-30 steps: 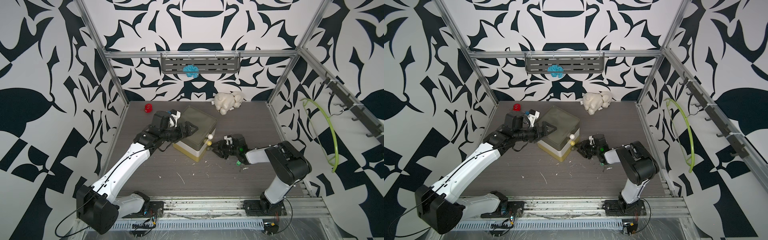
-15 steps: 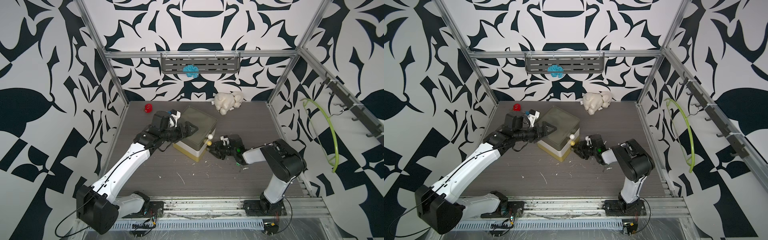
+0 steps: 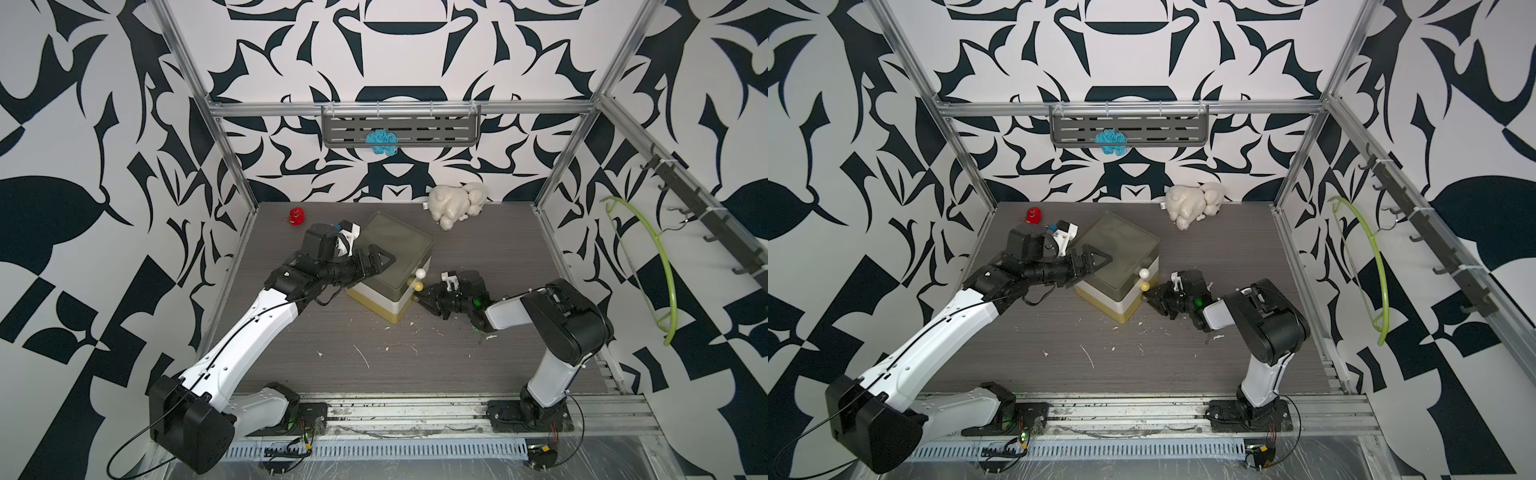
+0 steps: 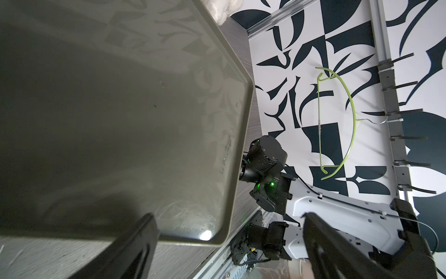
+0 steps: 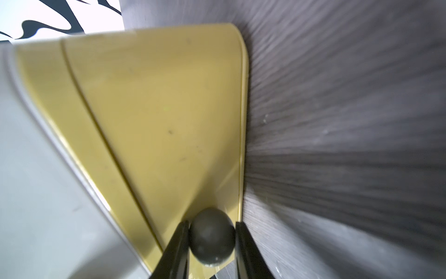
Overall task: Take the keys out of the drawer
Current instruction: Open the drawer in the storage box.
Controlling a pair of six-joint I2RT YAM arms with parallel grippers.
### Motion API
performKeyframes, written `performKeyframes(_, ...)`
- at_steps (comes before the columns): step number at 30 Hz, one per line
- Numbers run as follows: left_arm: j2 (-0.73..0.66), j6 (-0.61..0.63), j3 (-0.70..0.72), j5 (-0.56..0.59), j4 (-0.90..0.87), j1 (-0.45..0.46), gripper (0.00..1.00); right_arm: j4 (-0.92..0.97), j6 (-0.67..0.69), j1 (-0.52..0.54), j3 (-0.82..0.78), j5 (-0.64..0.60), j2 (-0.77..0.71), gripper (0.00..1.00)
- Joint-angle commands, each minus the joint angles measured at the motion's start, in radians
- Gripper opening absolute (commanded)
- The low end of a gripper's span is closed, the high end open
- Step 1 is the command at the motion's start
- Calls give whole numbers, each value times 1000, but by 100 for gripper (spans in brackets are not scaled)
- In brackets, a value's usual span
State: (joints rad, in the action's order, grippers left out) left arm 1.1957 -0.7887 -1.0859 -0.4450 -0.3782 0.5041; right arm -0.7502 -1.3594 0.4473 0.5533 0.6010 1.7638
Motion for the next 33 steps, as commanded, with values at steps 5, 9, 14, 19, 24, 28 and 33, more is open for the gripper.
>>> performKeyframes(5,0,5,38,0,-50,1,99,42,47,-12,-84,-14,-112,12)
performKeyframes(9,2,5,38,1,-50,1,99,108,79,-46,-145,-9,-201,12)
performKeyframes(14,5,5,36,2,-45,1,99,260,144,-105,-216,7,-350,12)
performKeyframes(19,3,0,39,4,-41,1,99,423,209,-159,-274,11,-505,12)
performKeyframes(24,-7,-7,51,6,-36,1,99,538,247,-181,-311,10,-609,12)
performKeyframes(28,-19,-14,62,9,-34,1,99,623,272,-195,-335,4,-689,12)
performKeyframes(33,-36,-20,74,11,-34,1,99,749,313,-231,-342,2,-790,12)
